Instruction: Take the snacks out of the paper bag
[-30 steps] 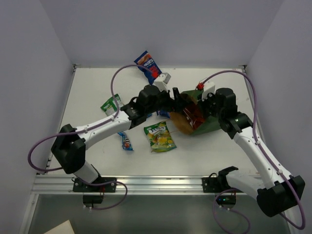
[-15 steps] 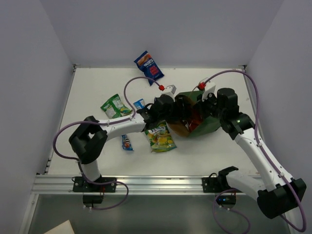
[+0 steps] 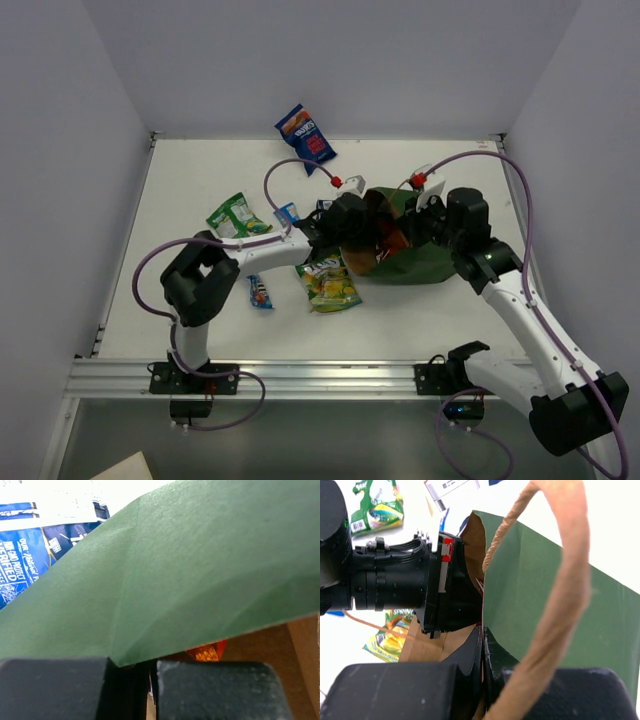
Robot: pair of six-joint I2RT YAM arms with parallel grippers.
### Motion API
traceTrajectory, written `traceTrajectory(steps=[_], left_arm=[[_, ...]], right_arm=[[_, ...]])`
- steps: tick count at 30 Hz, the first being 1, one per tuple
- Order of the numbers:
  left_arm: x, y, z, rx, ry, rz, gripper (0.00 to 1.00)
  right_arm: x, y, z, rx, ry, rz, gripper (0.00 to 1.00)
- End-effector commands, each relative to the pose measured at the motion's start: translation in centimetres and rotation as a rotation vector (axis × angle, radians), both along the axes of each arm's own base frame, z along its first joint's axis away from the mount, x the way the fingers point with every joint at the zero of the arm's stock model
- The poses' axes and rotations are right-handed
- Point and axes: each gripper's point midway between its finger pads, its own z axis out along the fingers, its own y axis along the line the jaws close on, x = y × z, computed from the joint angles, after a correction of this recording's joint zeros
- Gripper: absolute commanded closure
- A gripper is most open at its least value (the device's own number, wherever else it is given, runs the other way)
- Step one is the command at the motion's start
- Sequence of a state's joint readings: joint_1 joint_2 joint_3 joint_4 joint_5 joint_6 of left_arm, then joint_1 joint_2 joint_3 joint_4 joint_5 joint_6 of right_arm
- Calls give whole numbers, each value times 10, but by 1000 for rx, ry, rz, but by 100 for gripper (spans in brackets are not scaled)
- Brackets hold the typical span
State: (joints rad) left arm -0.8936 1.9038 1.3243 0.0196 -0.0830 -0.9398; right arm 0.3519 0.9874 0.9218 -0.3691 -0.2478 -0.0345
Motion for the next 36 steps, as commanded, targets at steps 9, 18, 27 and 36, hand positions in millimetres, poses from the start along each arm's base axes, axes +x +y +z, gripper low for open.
traceTrajectory(steps=[9,18,27,36], left_arm=[[4,68,158,-61,-262,38,100],[37,212,205,67,-347,241,100],[85,321,214,157,-408,429,100],[171,330,219,38,-426,452,100]], right_arm=[[18,-30,-21,-87,-23,-178,100],[25,-60,-30,-148,-8,-360,100],[23,-53,-22,-109,-5,-341,100],[22,-43,-22,-79,12,-295,100]])
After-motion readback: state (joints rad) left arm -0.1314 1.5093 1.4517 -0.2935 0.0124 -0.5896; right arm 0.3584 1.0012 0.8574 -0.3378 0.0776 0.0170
